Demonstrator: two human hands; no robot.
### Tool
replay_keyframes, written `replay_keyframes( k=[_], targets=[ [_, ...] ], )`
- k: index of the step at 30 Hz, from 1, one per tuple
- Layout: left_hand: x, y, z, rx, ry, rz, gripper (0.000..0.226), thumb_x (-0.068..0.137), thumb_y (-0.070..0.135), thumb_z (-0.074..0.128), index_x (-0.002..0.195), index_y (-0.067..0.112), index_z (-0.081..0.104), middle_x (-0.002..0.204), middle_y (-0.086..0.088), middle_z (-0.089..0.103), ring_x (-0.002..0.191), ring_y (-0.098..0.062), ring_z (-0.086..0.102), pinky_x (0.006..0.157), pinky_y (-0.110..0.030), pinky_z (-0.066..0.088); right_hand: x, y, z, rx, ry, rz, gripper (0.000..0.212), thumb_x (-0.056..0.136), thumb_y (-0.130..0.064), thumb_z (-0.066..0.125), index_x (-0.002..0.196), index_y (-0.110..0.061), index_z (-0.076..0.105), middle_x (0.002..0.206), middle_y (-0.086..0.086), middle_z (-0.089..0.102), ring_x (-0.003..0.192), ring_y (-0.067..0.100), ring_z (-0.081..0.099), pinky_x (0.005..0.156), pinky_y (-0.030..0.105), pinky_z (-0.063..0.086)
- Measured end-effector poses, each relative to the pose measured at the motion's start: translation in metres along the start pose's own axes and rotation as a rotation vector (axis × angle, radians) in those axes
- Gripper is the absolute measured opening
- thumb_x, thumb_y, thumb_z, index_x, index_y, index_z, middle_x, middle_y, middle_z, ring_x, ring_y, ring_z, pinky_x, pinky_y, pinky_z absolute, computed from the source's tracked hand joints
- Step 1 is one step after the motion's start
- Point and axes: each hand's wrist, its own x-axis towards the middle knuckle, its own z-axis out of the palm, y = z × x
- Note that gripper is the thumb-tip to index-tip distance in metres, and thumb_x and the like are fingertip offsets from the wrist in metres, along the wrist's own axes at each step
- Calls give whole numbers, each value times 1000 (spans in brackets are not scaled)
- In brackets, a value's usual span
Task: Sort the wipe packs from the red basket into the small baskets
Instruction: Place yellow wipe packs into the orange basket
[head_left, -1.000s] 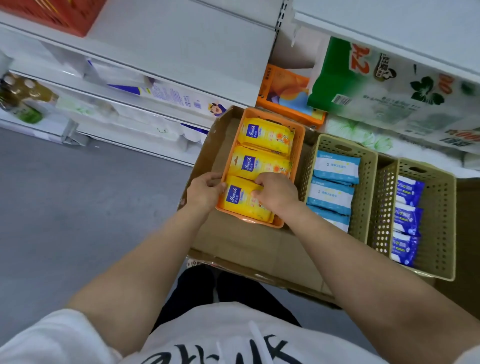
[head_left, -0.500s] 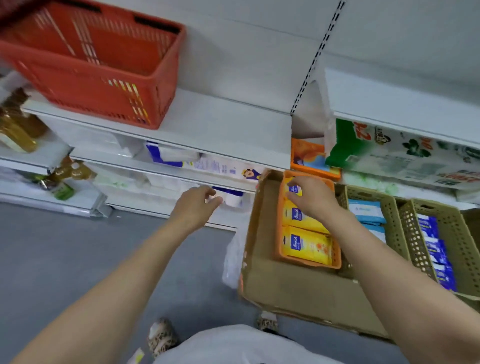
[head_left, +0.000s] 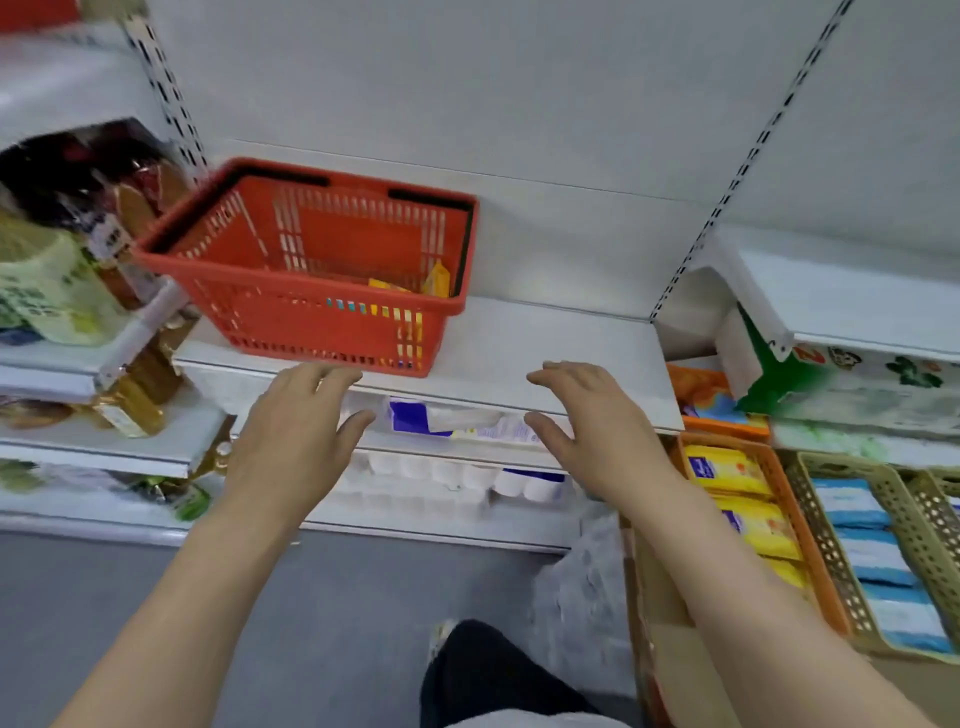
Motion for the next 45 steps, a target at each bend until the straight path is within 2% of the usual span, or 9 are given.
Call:
replay_keyframes(
  k=[11,16,21,29,34,36,40,42,45],
  targets=[
    [176,-74,-6,31,48,35,41,89,33,68,123,9,64,125,-12,61,116,-35,54,101,-44,43,203,-24,24,85,31,-49,44,96,-40,57,137,-27,53,146,-5,48,135,15,37,103,27,34],
    [241,-99,10,43,-35,41,42,93,36,61,128,12,61,129,-8,58,123,-29,49,106,-40,38,286,-30,36,80,-2,-71,44,95,-38,59,136,-22,55,141,1,53,132,21,42,104,31,36],
    [286,-130,42,42,-220,-10,46,94,45,57,131,17,56,130,-4,56,122,-25,48,102,-38,39,346,-37,74,70,-208,-46,48,95,-43,57,137,-21,52,139,2,55,129,22,46,103,36,40],
    [355,-179,94,29,-636,7,60,92,53,55,140,18,43,133,-10,53,124,-29,48,101,-45,43,405,-44,151,50,-644,214,55,90,-51,60,132,-16,55,133,8,60,119,28,57,93,35,47],
    [378,-208,113,32,-808,36,60,93,52,55,139,14,46,138,-14,53,126,-30,49,99,-38,44,424,-63,191,-65,-884,402,66,91,-65,48,126,-10,59,135,12,57,124,31,52,108,45,34],
    [383,-218,118,16,-840,46,60,93,53,55,137,14,47,137,-14,54,125,-31,50,96,-37,44,430,-71,203,-92,-871,463,69,92,-65,47,132,-9,54,138,11,54,128,31,49,108,44,34],
    [389,-226,129,-77,-880,40,64,92,58,54,139,14,48,138,-12,55,122,-29,53,93,-35,45,432,-73,216,93,-783,673,107,83,-52,71,155,-3,7,155,11,37,140,29,39,110,34,37],
    [389,-224,136,-153,-930,0,70,92,59,53,145,15,41,144,-11,50,126,-28,51,96,-36,45,431,-70,215,241,-716,834,117,73,-51,81,155,-5,11,156,9,36,141,27,37,109,31,36],
    [389,-219,146,-279,-944,-60,79,88,59,59,150,17,32,145,-9,50,128,-28,52,96,-35,46,432,-69,209,393,-663,904,102,69,-48,85,149,-10,34,149,6,46,136,24,44,104,27,40]
  ],
)
